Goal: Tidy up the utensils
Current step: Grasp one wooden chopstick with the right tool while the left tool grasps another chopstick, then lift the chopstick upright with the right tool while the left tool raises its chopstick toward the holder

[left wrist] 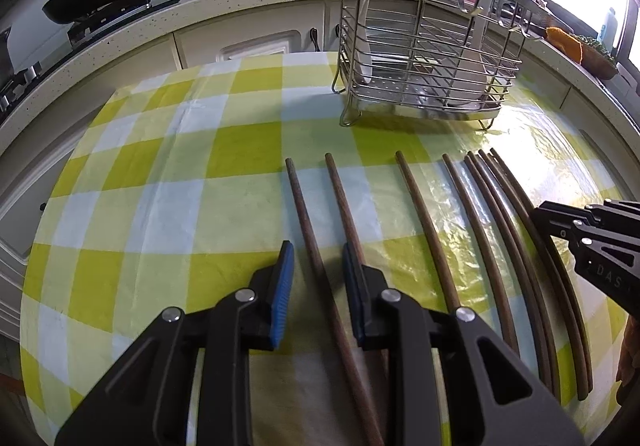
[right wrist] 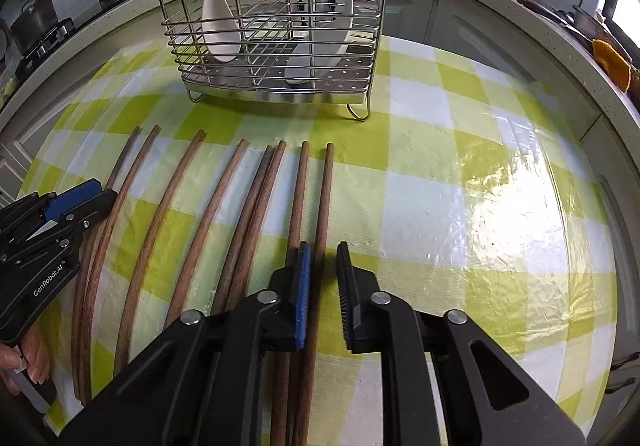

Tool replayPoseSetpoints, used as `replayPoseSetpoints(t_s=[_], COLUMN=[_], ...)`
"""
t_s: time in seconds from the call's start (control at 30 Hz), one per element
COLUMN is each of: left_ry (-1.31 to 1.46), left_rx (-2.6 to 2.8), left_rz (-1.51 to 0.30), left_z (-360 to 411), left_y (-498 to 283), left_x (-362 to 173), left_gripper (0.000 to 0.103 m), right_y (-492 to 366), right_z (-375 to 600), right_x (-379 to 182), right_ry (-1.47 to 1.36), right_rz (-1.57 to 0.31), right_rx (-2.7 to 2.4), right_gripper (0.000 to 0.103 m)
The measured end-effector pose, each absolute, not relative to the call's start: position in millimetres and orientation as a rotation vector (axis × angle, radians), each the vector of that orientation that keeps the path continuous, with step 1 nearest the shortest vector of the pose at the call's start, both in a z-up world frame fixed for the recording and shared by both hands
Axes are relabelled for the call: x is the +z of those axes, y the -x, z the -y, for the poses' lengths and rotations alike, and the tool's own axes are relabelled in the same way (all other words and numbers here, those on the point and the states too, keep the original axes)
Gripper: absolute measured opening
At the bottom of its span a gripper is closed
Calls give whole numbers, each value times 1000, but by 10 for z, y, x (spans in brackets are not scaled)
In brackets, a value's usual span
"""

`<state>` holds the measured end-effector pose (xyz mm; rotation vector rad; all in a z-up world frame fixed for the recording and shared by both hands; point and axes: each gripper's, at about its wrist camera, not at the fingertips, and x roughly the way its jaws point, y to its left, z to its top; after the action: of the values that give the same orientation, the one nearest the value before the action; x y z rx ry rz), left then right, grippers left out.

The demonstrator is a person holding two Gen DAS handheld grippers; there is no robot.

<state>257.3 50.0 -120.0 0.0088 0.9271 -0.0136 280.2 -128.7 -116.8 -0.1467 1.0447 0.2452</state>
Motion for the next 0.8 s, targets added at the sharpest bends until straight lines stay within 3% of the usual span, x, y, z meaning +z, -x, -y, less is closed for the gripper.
replayPoseSetpoints(t_s=[0.03,0.17,0.47,0.8], left_ry=[-8,63,85,83], left_rx=[-21,-71,-73,-86], left_rz=[-929,-954,-909,-776], left_z=[-500,-581,-591,-576], left_y=[-2568,-2561,-2393,-2071], left_x=[-1200,-1183,-967,-372], left_gripper=[9,6,6,6], right_y=[-2795,-2736,-2551,-2198], right_z=[1295,1366,1584,1759], right_x=[-1169,-1123,-802,-250], right_ry=[145,114,39,6], right_rz=[-1042,-1015,-911,-764], right_rx=[249,269,295,305], right_gripper=[9,8,8,8])
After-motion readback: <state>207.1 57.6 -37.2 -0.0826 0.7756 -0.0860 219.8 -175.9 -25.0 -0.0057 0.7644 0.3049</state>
